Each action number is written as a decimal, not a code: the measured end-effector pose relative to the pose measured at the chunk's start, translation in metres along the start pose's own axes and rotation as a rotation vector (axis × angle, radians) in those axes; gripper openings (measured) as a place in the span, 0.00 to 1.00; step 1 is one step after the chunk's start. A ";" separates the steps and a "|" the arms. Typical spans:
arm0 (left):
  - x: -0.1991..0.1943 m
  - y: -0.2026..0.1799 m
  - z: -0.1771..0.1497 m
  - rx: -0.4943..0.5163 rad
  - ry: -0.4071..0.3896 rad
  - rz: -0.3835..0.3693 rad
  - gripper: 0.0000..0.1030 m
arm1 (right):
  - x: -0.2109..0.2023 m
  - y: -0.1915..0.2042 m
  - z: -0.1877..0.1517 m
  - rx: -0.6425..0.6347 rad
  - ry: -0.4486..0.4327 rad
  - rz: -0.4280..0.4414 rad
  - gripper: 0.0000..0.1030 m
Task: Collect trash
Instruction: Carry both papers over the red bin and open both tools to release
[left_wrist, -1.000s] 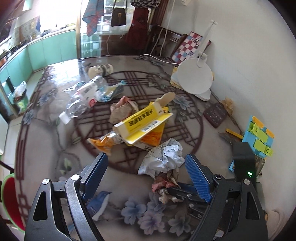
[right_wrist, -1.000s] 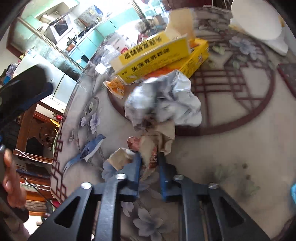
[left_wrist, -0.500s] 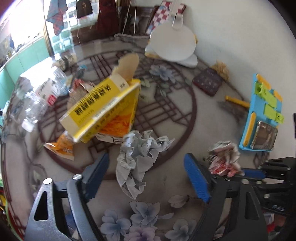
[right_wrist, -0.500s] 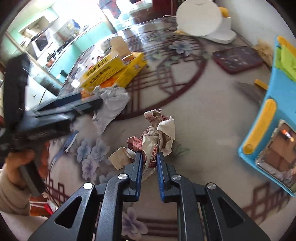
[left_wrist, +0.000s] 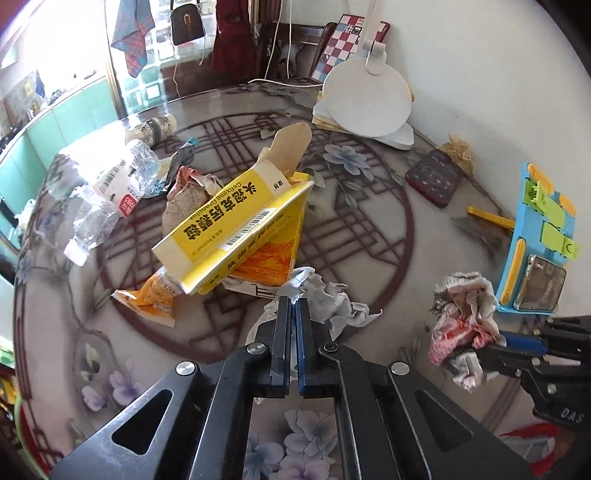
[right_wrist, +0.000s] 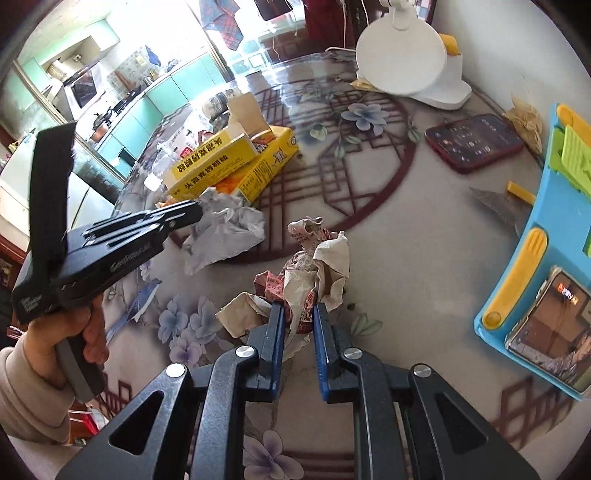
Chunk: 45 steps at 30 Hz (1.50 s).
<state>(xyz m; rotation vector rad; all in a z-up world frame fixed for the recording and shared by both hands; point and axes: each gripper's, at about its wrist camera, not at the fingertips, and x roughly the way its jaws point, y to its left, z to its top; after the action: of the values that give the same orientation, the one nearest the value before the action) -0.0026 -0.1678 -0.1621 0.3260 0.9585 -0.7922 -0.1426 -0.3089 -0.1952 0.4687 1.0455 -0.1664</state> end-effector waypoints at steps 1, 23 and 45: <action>-0.004 0.001 -0.002 0.000 -0.006 -0.001 0.02 | 0.000 0.001 0.001 0.000 -0.003 -0.002 0.12; -0.114 0.119 -0.059 -0.336 -0.128 0.169 0.02 | -0.004 0.120 0.027 -0.201 -0.046 0.079 0.12; -0.200 0.293 -0.176 -0.667 -0.167 0.401 0.02 | 0.039 0.355 0.014 -0.509 -0.023 0.230 0.12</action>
<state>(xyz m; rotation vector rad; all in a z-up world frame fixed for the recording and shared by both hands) 0.0390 0.2237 -0.1199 -0.1300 0.9059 -0.1070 0.0127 0.0039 -0.1191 0.1204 0.9607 0.2948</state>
